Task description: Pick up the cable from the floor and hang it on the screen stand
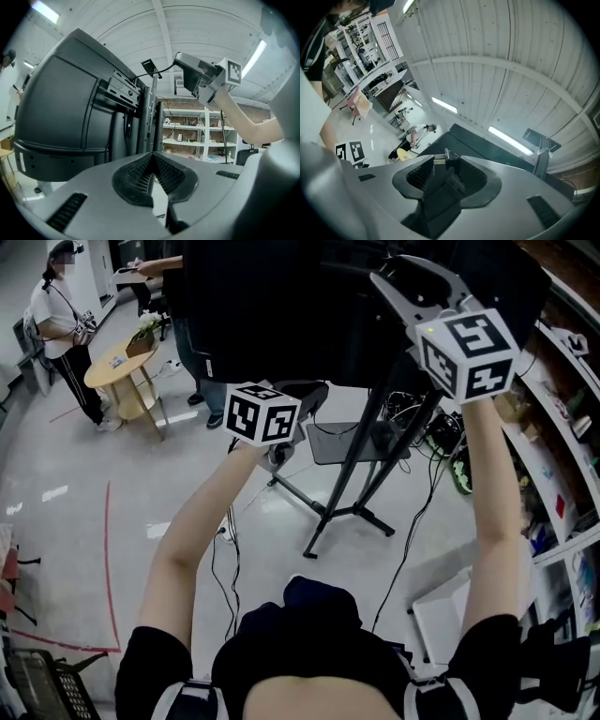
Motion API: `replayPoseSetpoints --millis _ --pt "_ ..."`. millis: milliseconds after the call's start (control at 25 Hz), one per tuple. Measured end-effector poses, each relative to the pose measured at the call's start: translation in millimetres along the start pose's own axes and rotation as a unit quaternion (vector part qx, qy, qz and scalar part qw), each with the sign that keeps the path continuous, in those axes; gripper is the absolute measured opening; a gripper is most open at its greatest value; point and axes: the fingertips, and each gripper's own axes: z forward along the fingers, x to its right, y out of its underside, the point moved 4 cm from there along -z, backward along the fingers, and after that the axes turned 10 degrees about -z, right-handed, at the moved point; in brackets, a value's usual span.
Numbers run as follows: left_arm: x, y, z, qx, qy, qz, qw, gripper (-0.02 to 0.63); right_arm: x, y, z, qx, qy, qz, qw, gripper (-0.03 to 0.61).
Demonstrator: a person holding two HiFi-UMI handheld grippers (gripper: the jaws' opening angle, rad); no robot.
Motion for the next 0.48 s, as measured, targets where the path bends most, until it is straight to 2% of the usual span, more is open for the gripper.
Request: replayPoseSetpoints --millis 240,480 --pt "-4.2 31.6 -1.3 -0.020 -0.010 -0.008 0.9997 0.003 -55.1 33.0 6.2 -0.012 -0.019 -0.034 0.999 0.184" --pt "-20.9 51.9 3.2 -0.025 -0.026 -0.031 0.9989 0.003 -89.8 85.8 22.3 -0.022 -0.035 -0.034 0.999 0.184"
